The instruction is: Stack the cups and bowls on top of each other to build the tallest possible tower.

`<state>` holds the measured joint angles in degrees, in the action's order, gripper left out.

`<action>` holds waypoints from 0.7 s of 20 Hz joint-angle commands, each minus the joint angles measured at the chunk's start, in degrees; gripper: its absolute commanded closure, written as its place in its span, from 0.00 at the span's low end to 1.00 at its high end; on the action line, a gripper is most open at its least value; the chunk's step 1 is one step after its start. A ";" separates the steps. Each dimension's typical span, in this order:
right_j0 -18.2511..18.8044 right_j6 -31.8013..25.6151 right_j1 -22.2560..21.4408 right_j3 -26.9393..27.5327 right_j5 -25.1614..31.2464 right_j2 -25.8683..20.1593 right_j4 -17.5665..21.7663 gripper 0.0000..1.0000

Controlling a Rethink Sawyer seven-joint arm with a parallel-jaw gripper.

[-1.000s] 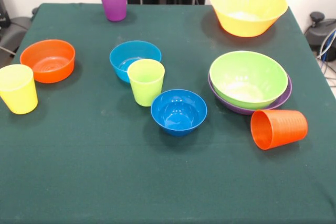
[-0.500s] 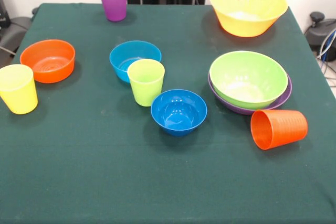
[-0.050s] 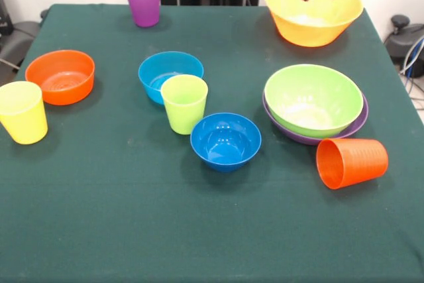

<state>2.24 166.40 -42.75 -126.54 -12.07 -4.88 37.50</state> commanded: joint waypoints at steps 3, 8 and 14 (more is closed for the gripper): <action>1.69 -3.98 -5.13 0.38 4.67 1.96 4.35 0.00; 6.95 -7.98 -18.71 -4.62 12.66 -3.19 4.26 0.00; 12.31 -12.33 -26.18 -6.96 16.50 -8.79 4.55 0.00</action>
<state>11.06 166.40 -61.06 -129.05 -5.73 -5.50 39.02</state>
